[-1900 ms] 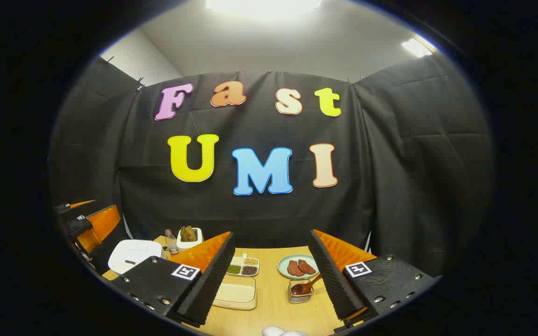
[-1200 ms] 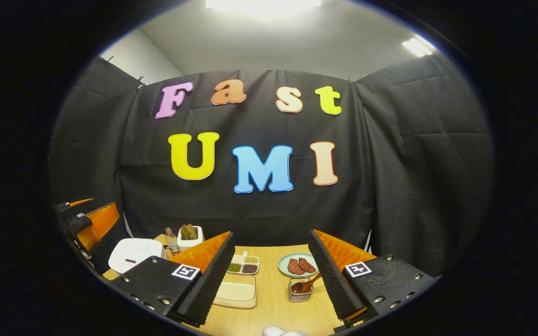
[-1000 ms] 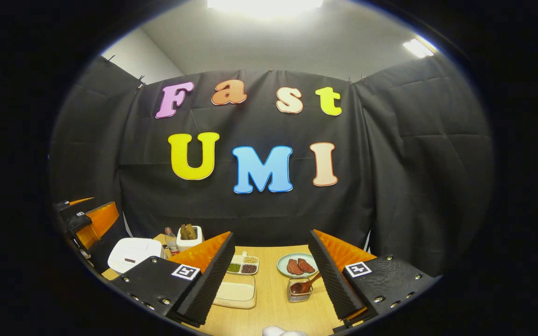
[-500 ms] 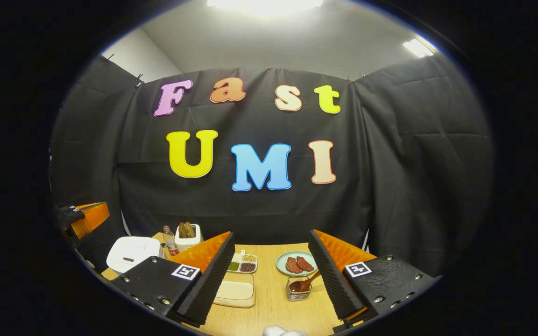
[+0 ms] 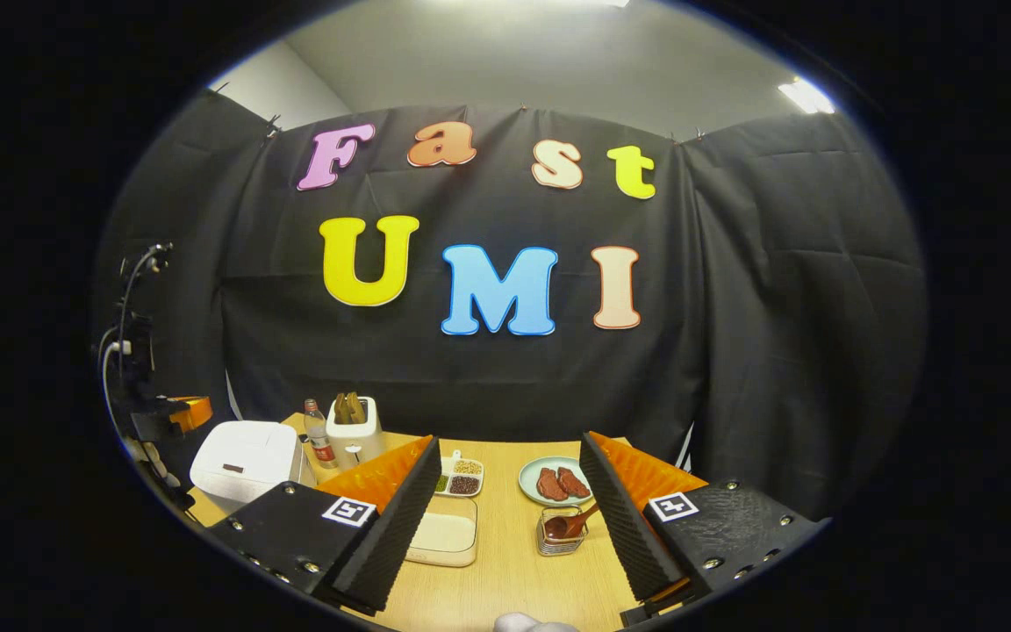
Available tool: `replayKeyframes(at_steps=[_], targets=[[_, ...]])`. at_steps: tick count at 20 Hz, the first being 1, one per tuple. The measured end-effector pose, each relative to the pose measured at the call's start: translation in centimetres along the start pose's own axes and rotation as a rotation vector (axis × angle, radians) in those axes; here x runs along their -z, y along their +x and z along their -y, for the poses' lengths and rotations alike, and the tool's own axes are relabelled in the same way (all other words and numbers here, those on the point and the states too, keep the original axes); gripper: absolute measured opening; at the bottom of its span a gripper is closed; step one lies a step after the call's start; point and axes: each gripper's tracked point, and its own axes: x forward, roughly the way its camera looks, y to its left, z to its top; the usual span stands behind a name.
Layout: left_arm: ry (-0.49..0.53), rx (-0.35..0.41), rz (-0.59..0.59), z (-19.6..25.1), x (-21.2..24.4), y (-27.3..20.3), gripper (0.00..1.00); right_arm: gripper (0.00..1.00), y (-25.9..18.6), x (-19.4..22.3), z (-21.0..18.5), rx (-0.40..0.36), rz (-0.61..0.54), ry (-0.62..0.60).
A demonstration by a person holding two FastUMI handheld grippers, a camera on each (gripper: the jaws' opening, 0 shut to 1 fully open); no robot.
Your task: Close the left gripper, press the button to open the rice cooker; take a wooden spoon from the chopstick holder with the right hand, scoop a spoonful of rice and pour it into the rice cooker, then put the wooden spoon back into the chopstick holder.
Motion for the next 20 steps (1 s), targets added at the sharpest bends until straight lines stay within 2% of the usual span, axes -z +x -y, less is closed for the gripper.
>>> replayKeyframes(at_steps=[1,2,3,7,13,14,16,20], targets=[[-0.009,-0.01,-0.026,-0.5,1.5,1.1,0.08,0.97,0.2,0.3,-0.2,-0.004,-0.009,-0.007],[-0.008,-0.026,-0.064,-1.2,3.1,2.1,0.09,0.93,0.4,0.8,-0.4,-0.005,-0.02,-0.015],[-0.01,-0.043,-0.085,-1.9,4.3,2.9,0.09,0.97,0.6,1.1,-0.5,-0.005,-0.032,-0.024],[-0.018,-0.09,-0.191,-3.2,9.0,5.7,0.09,0.97,1.3,2.7,-0.6,0.0,-0.068,-0.041],[-0.04,-0.122,-0.308,-4.3,13.0,6.5,0.09,0.97,1.8,4.2,-1.1,-0.01,-0.109,-0.046],[-0.014,-0.121,-0.275,-4.5,12.4,7.0,0.09,0.97,1.8,4.3,-1.2,-0.011,-0.11,-0.047],[0.015,-0.129,-0.281,-4.8,12.6,6.9,0.08,0.97,1.9,4.4,-1.2,-0.012,-0.111,-0.045],[0.016,-0.126,-0.336,-4.7,12.8,7.0,0.09,0.97,1.9,4.8,-1.3,-0.017,-0.117,-0.038]])
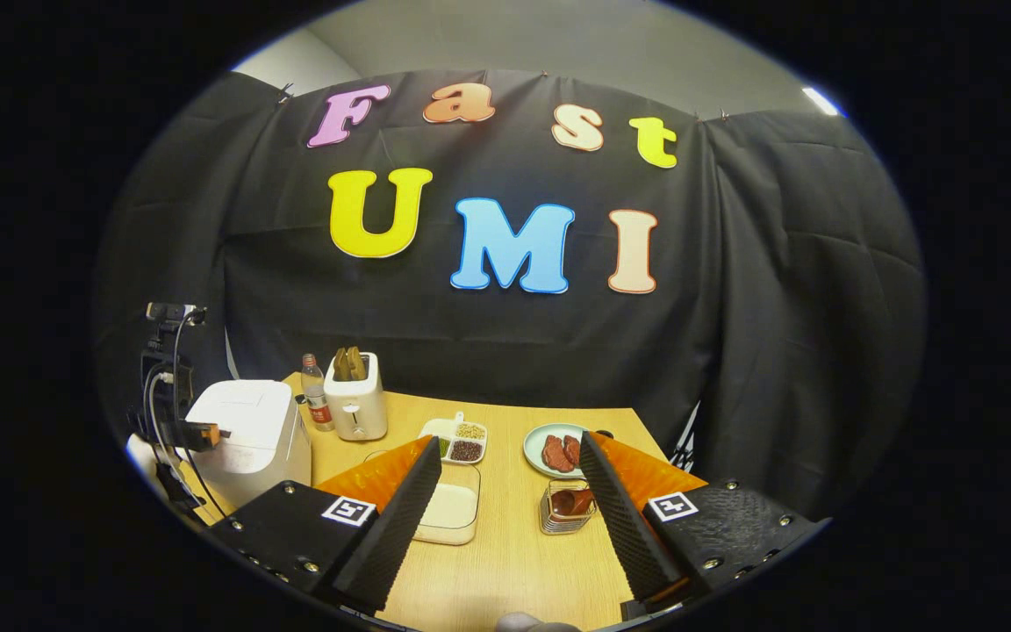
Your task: Close the left gripper, press the button to open the rice cooker; take a wooden spoon from the chopstick holder with the right hand, scoop a spoonful of rice and pour it into the rice cooker, then put the wooden spoon back into the chopstick holder.
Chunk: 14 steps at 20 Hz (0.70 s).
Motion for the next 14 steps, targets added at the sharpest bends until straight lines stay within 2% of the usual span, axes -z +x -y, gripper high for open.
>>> replayKeyframes(at_steps=[5,8,11,14], targets=[[-0.034,0.014,-0.096,0.0,0.1,0.6,0.1,0.97,-0.1,0.6,-0.4,-0.016,-0.015,0.021],[-0.011,0.018,-0.102,0.0,0.1,0.6,0.09,0.97,0.0,0.9,-0.3,-0.018,-0.019,0.019],[0.012,0.006,-0.025,0.0,-1.0,0.4,0.09,0.97,0.0,0.8,-0.2,-0.016,-0.013,0.021],[0.03,-0.026,0.238,-0.4,-6.9,-1.8,0.09,0.97,-0.3,0.7,0.3,-0.002,0.007,0.018]])
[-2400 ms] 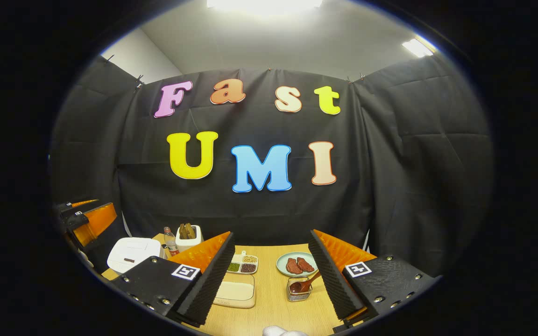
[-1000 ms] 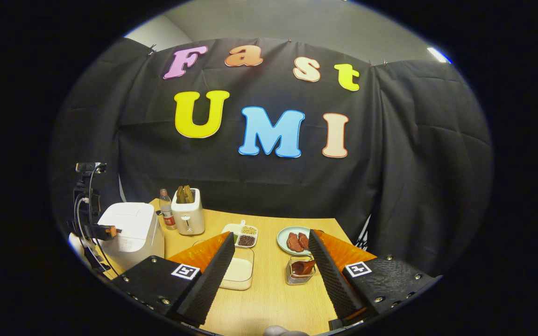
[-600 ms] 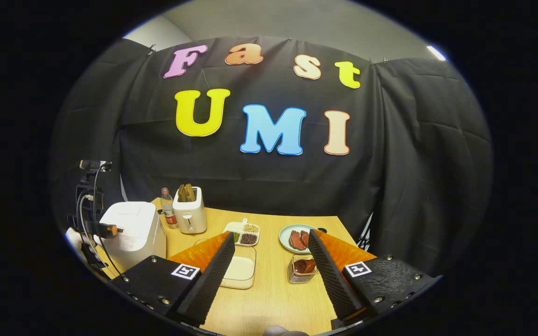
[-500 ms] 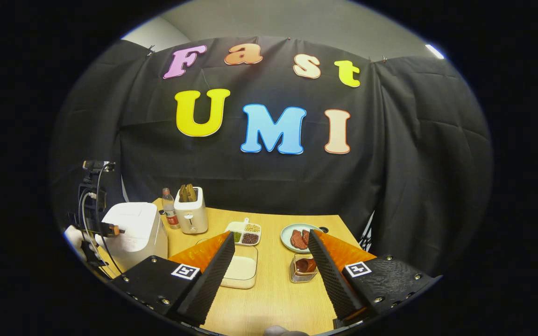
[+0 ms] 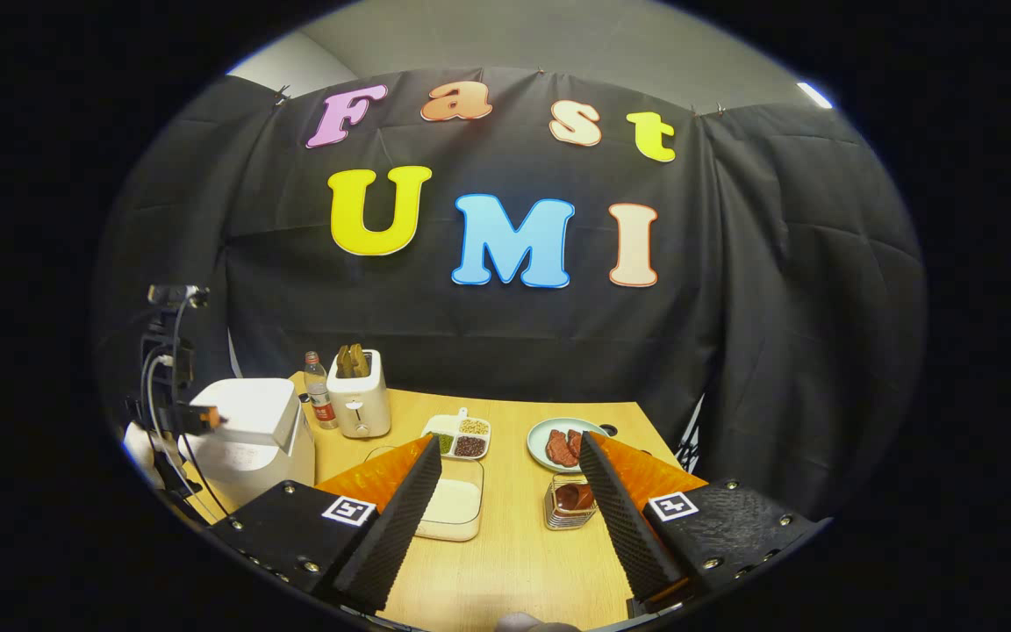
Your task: Close the left gripper, press the button to open the rice cooker; take a wooden spoon from the chopstick holder with the right hand, scoop a spoonful of rice and pour it into the rice cooker, then put the wooden spoon back into the chopstick holder.
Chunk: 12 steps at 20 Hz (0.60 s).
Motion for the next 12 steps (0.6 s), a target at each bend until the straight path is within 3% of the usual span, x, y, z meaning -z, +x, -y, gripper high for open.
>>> replayKeyframes(at_steps=[2,4,9,10,12], targets=[[0.024,-0.019,0.203,-0.3,-5.7,-1.4,0.09,0.97,-0.1,-0.1,0.0,-0.002,0.013,0.012],[0.01,-0.011,0.317,0.0,-9.3,-3.5,0.09,0.97,-0.2,-0.3,0.1,-0.008,0.028,0.024],[-0.011,0.015,0.451,0.2,-13.8,-7.5,0.1,0.97,-0.6,-1.2,0.7,0.003,0.064,0.047],[-0.008,0.028,0.463,0.6,-14.2,-8.1,0.09,0.93,-0.6,-1.1,0.8,0.004,0.065,0.049],[0.01,0.055,0.471,1.6,-14.3,-8.8,0.09,0.97,-0.6,-1.3,1.1,0.009,0.068,0.057]])
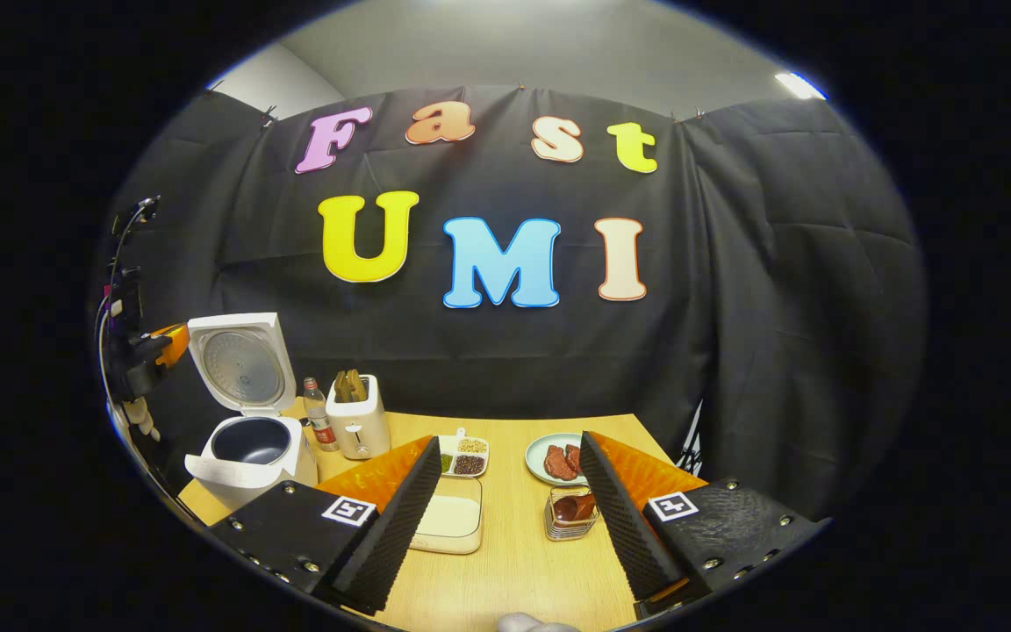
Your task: Close the left gripper, press the button to open the rice cooker; take a wooden spoon from the chopstick holder with the right hand, scoop a spoonful of rice and pour it into the rice cooker, then put the wooden spoon back into the chopstick holder.
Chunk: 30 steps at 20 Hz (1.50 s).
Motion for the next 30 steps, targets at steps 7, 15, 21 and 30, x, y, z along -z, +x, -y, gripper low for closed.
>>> replayKeyframes(at_steps=[7,15,21,30], targets=[[-0.03,0.023,-0.031,1.0,0.2,-3.6,0.1,0.97,0.0,0.5,0.5,0.011,-0.006,-0.006],[-0.019,0.167,-0.025,5.0,0.5,-7.7,0.89,0.97,0.5,1.4,1.4,0.032,-0.006,0.008],[-0.042,0.174,0.0,5.5,-1.1,-9.8,1.0,0.97,1.8,3.7,2.7,0.049,0.005,0.036],[-0.127,0.208,0.033,6.4,-4.8,-11.1,0.94,0.97,6.8,12.8,8.0,0.118,-0.095,0.129]])
